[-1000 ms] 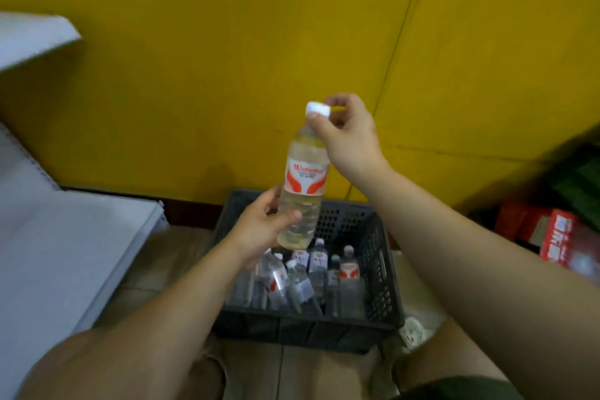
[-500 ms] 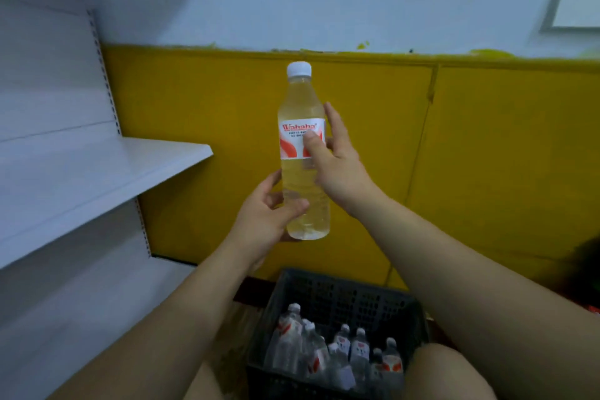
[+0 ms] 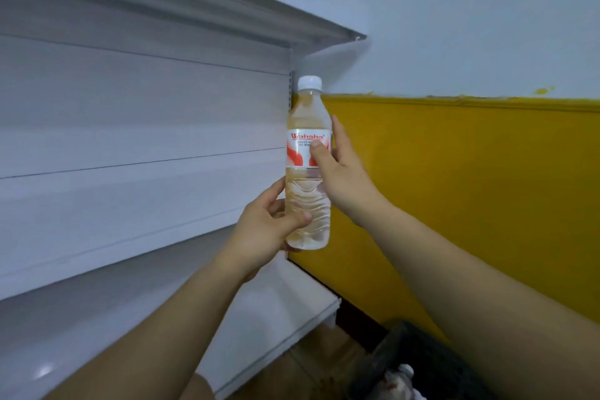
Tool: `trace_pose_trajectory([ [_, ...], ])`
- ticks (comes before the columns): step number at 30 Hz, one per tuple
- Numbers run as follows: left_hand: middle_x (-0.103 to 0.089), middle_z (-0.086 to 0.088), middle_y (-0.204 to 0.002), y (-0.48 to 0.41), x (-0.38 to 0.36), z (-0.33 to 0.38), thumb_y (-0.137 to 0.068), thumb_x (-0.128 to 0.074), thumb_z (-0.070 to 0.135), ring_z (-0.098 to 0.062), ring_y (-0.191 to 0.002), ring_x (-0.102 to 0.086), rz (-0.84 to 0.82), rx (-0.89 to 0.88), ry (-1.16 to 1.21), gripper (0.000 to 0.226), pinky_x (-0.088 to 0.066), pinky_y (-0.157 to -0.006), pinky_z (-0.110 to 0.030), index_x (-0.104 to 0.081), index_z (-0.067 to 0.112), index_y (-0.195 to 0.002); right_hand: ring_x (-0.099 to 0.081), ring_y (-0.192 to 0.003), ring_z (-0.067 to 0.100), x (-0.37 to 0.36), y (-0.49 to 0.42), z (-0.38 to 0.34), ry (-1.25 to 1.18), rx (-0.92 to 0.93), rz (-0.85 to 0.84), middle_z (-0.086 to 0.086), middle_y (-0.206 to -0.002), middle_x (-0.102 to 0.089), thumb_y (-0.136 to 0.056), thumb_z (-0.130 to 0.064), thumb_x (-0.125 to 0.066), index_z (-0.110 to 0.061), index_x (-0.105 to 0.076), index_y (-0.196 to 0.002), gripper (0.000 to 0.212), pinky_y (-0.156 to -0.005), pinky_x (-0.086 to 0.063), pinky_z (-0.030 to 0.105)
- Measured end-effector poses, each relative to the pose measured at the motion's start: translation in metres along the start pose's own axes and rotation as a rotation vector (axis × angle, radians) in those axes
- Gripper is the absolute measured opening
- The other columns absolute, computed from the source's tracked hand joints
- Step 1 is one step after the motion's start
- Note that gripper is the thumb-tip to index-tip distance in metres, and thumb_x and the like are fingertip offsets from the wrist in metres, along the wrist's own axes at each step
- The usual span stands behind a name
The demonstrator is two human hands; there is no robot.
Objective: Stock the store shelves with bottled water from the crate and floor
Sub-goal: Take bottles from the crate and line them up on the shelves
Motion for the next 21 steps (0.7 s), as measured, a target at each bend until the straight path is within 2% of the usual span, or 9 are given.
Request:
trace_pose_trajectory([
  [3,-0.068,0.0,-0.116,0.017,0.034,0.009,-0.085,-0.07,0.012,-0.022,-0.098,-0.069,0.151,0.003,-0.03,0.058,-0.059,-0.078,-0.047,-0.049,0.034,-0.134,-0.057,-0.118,0.016,-0.038,-0.007,-0.012,-0.031,0.039,-0.121,-0.005,-0.14,-0.049,-0.1,-0.038,-0.047,-0.037,-0.016,-0.151,0.059,-0.098,-0.052,0.042],
  [6,-0.07,0.0,-0.11,0.04,0.072,0.019,-0.085,-0.069,0.008,-0.024,-0.096,-0.07,0.3,0.0,-0.086,0.058,-0.058,-0.078,-0.05,-0.05,0.037,-0.131,-0.05,-0.126,0.017,-0.081,-0.007,-0.026,-0.048,0.075,-0.267,-0.006,-0.146,-0.044,-0.098,-0.037,-0.051,-0.035,-0.009,-0.153,0.069,-0.106,-0.044,0.044],
  [8,-0.072,0.003,-0.103,0.059,0.097,0.026,-0.085,-0.068,0.006,-0.021,-0.091,-0.071,0.393,-0.002,-0.131,0.057,-0.06,-0.074,-0.045,-0.052,0.035,-0.131,-0.047,-0.129,0.016,-0.111,-0.003,-0.036,-0.067,0.085,-0.378,-0.007,-0.149,-0.04,-0.097,-0.036,-0.054,-0.035,0.0,-0.153,0.078,-0.108,-0.04,0.039],
  [10,-0.073,0.005,-0.1,0.081,0.123,0.034,-0.085,-0.068,0.006,-0.017,-0.087,-0.071,0.475,0.011,-0.181,0.058,-0.06,-0.069,-0.04,-0.052,0.033,-0.134,-0.045,-0.13,0.016,-0.139,0.004,-0.048,-0.097,0.099,-0.484,-0.006,-0.15,-0.038,-0.097,-0.035,-0.054,-0.035,0.007,-0.153,0.082,-0.104,-0.037,0.033],
  [13,-0.071,0.003,-0.106,0.115,0.157,0.043,-0.086,-0.069,0.009,-0.018,-0.089,-0.071,0.6,0.042,-0.244,0.06,-0.06,-0.068,-0.039,-0.049,0.033,-0.137,-0.047,-0.129,0.018,-0.18,0.011,-0.065,-0.126,0.116,-0.639,-0.006,-0.148,-0.041,-0.097,-0.037,-0.054,-0.038,0.009,-0.152,0.084,-0.106,-0.04,0.038],
  [15,-0.072,0.0,-0.107,0.136,0.177,0.047,-0.084,-0.07,0.007,-0.021,-0.09,-0.071,0.684,0.052,-0.254,0.063,-0.059,-0.068,-0.04,-0.049,0.032,-0.138,-0.05,-0.124,0.017,-0.207,0.016,-0.073,-0.139,0.111,-0.741,-0.006,-0.145,-0.044,-0.095,-0.035,-0.059,-0.043,0.009,-0.152,0.088,-0.103,-0.045,0.045],
  [17,-0.072,-0.002,-0.106,0.154,0.195,0.051,-0.083,-0.071,0.004,-0.021,-0.089,-0.072,0.76,0.061,-0.256,0.065,-0.059,-0.066,-0.039,-0.05,0.032,-0.137,-0.051,-0.117,0.014,-0.232,0.02,-0.079,-0.171,0.107,-0.822,-0.007,-0.137,-0.048,-0.092,-0.029,-0.066,-0.047,0.008,-0.15,0.096,-0.099,-0.048,0.045],
  [21,-0.067,-0.002,-0.112,0.175,0.228,0.055,-0.081,-0.072,0.003,-0.02,-0.092,-0.07,0.865,0.069,-0.27,0.063,-0.058,-0.063,-0.035,-0.055,0.036,-0.131,-0.051,-0.111,0.013,-0.277,0.025,-0.092,-0.278,0.089,-0.907,-0.013,-0.116,-0.049,-0.091,-0.016,-0.067,-0.044,0.002,-0.152,0.096,-0.099,-0.049,0.048],
])
Point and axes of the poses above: each hand's wrist, its own y-axis away from the middle knuckle, its own x-axis out of the back of the hand, z = x × y, the point moved 2 cm from there along -y, towards the middle knuckle
